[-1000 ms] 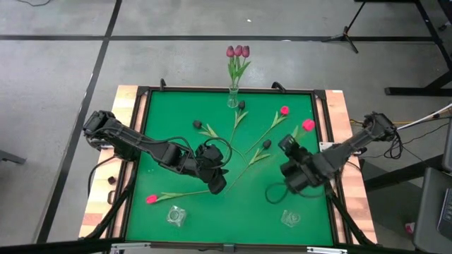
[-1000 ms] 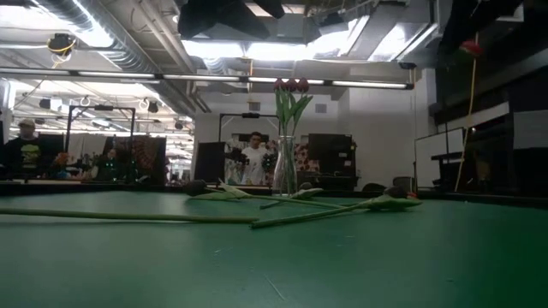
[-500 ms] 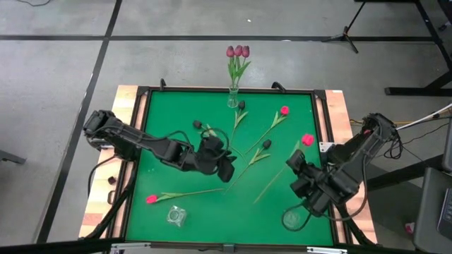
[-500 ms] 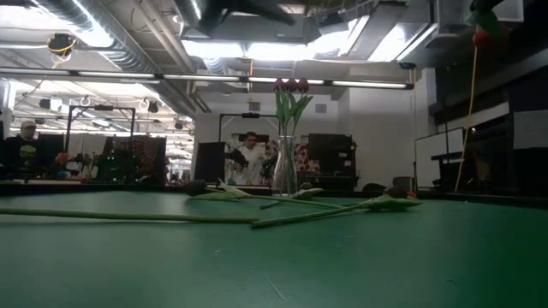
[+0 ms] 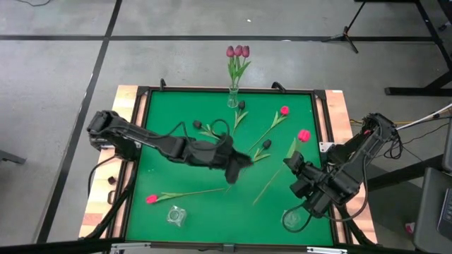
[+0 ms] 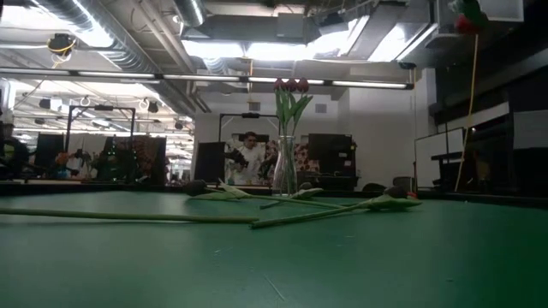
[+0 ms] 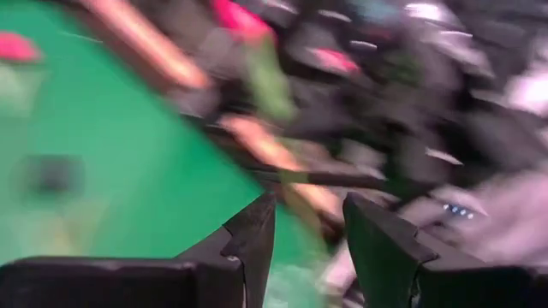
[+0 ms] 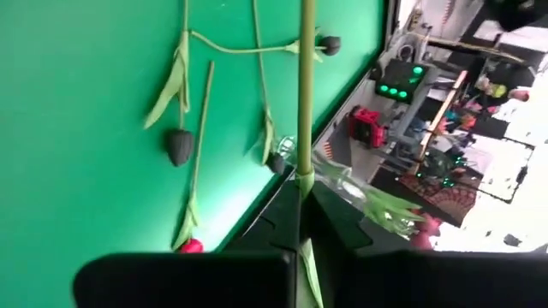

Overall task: Sort flowers into vase by color
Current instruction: Put the middle red tulip into the bottom left transparent vase

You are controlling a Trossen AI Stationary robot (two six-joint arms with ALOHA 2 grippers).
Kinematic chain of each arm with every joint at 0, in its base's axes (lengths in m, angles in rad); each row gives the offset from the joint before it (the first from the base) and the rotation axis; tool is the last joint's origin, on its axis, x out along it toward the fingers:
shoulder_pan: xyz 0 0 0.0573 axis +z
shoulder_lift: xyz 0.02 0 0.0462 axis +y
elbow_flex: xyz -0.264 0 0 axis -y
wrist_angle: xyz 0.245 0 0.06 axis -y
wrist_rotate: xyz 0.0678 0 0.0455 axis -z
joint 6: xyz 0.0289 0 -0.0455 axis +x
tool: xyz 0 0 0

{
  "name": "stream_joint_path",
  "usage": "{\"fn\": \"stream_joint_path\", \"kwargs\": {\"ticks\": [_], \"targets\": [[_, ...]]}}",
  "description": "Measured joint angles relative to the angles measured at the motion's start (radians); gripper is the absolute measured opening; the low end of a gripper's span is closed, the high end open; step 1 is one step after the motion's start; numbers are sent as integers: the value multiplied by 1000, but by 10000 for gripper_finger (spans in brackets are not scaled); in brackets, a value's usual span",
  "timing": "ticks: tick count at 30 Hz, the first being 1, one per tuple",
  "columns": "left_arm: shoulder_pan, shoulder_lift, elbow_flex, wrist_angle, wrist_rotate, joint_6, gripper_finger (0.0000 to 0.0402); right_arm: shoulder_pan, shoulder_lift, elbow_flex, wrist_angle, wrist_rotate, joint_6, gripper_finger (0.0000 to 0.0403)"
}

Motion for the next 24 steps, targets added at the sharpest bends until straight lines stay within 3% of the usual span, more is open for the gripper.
{"fn": "stream_joint_path", "kwargs": {"ticks": [3,6,16,24], "targets": [[9,64,0,120,138,-6,137,0,0,0,29,14,-41,16],[25,122,0,126,216,-57,137,0,0,0,51,27,-73,16],[94,210,-1,295,366,-114,137,0,0,0,208,29,-256,16],[101,210,-1,306,408,-140,136,-1,0,0,343,68,-452,16]]}}
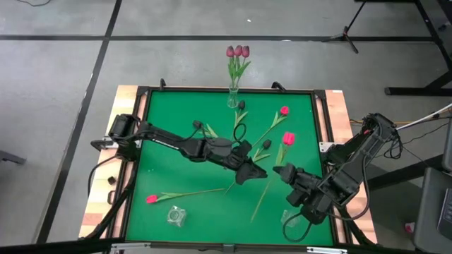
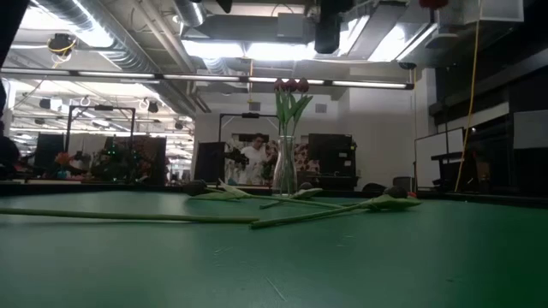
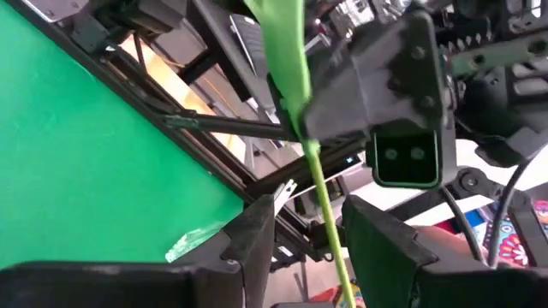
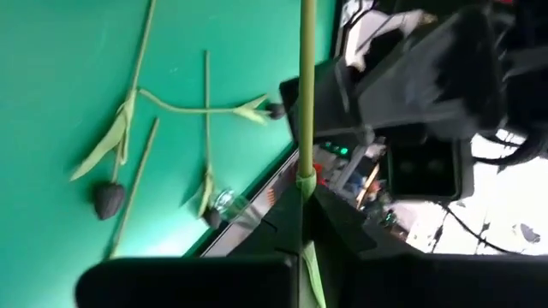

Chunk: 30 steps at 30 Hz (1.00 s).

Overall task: Sort flowers into vase by color
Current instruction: Put the middle red tulip into the bottom left transparent vase

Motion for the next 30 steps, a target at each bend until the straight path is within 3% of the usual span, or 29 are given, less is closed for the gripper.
{"fn": "stream_joint_path", "kwargs": {"ticks": [16,24,30], "targets": [[-10,0,0,37,22,-23,136,-109,0,0,162,10,-225,16],[-9,0,0,37,21,-23,135,-118,0,0,170,-17,-245,16],[-8,0,0,36,7,-22,102,-118,0,0,169,-17,-245,23]]}}
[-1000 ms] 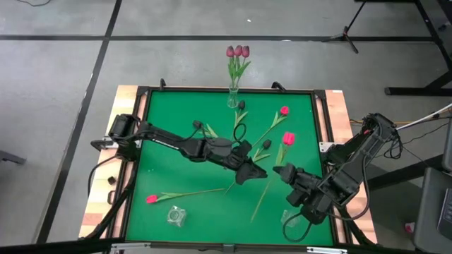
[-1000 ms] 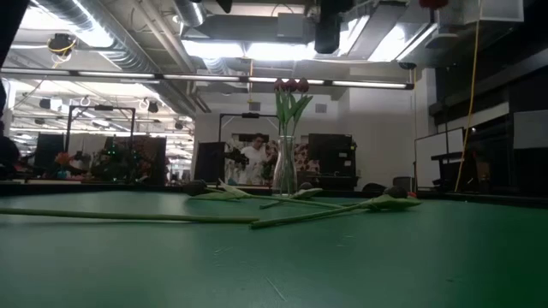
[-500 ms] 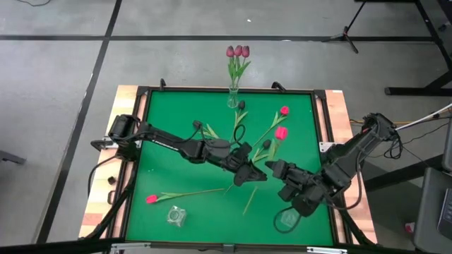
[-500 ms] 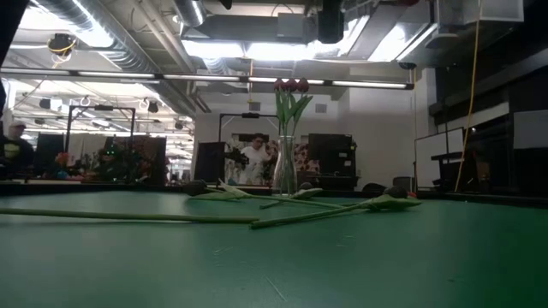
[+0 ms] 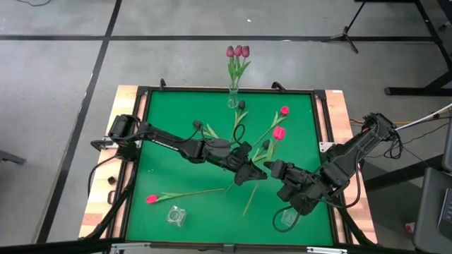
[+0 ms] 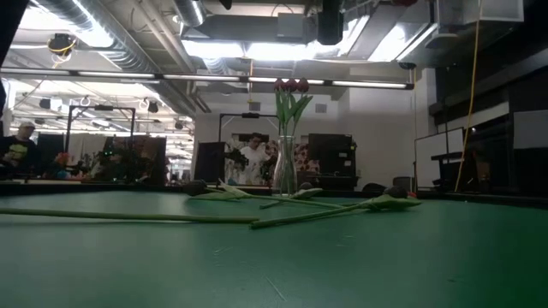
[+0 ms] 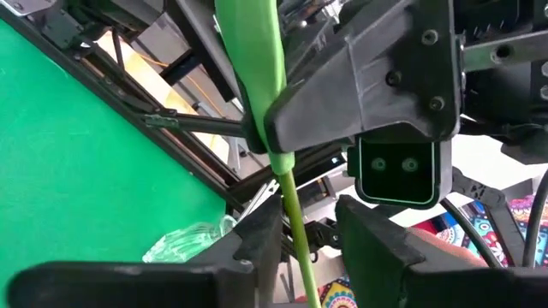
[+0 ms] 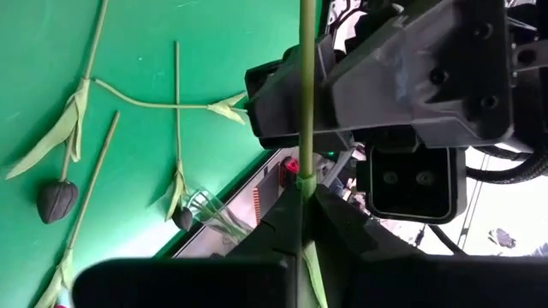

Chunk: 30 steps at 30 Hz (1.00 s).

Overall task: Sort flowers into vase by color
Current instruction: Put the middle red tulip into the bottom left transparent vase

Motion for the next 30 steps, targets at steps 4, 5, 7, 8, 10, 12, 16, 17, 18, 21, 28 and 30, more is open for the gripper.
{"fn": "stream_joint_path", "kwargs": {"ticks": [4,5,7,8,10,12,16,17,18,21,28,30], "targets": [[0,0,0,0,-22,2,60,0,0,0,0,0,0,32],[0,0,0,-1,-29,2,49,0,0,0,0,0,1,33],[0,0,0,-3,-36,5,28,0,0,0,0,-3,1,36],[0,0,0,-6,-41,10,19,0,0,0,1,-11,1,38],[0,0,0,-11,-44,19,8,0,-1,0,1,-22,4,42],[0,0,0,-11,-44,23,7,0,-1,0,1,-24,17,47],[0,0,0,-4,-58,27,13,0,-1,0,0,-11,46,66],[-1,0,0,-2,-68,27,12,0,-1,0,-1,-6,55,72],[-1,0,0,-1,-75,31,11,0,-1,0,-1,0,68,79],[0,-4,0,-1,-88,77,6,1,-1,0,-4,12,122,103],[1,-52,0,-35,-129,169,5,40,-35,0,-26,52,234,157],[-1,-75,0,-62,-154,204,5,63,-48,0,-28,69,280,167]]}}
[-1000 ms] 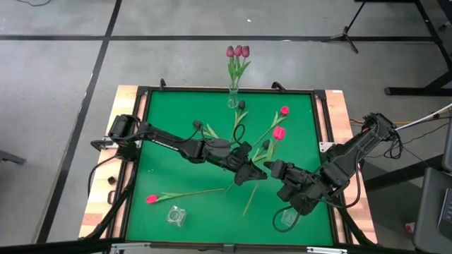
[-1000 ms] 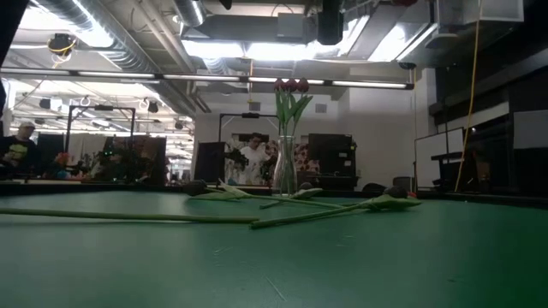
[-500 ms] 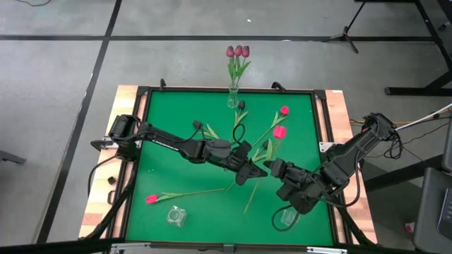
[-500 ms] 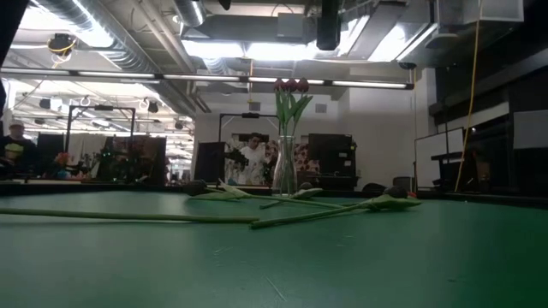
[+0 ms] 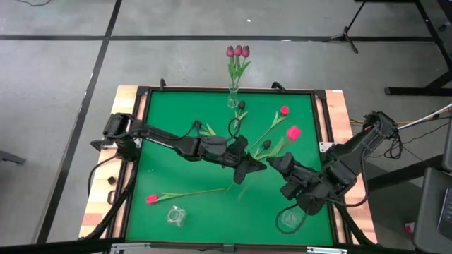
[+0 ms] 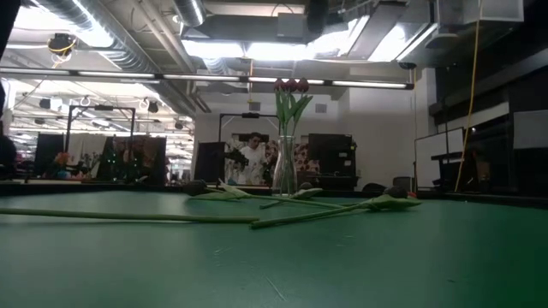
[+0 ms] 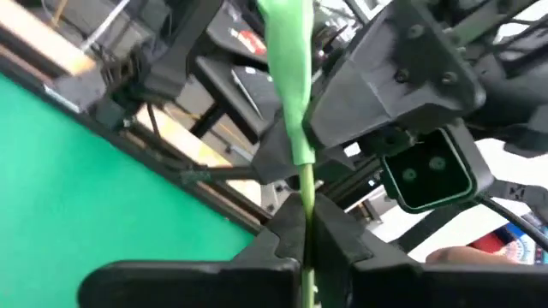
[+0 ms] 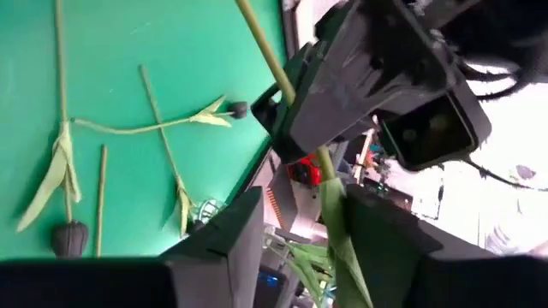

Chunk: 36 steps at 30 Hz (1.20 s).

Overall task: Sort flowers into vase by color
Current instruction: Put the middle red tulip into the bottom left transparent vase

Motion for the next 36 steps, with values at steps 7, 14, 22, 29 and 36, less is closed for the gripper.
{"fn": "stream_joint_path", "kwargs": {"ticks": [7,14,22,29,36], "targets": [[-22,-112,3,-111,-131,122,5,93,-68,-1,-21,-22,191,182],[-156,-207,3,-157,-481,379,5,176,-115,-1,-31,-68,423,182],[-479,-211,2,-119,-1142,627,5,247,-117,-1,-118,-87,632,182],[-700,-207,1,-193,-1555,500,5,245,-117,-1,-126,-85,663,182],[-805,-205,0,-281,-1558,393,5,246,-117,-1,-125,-86,688,182]]}}
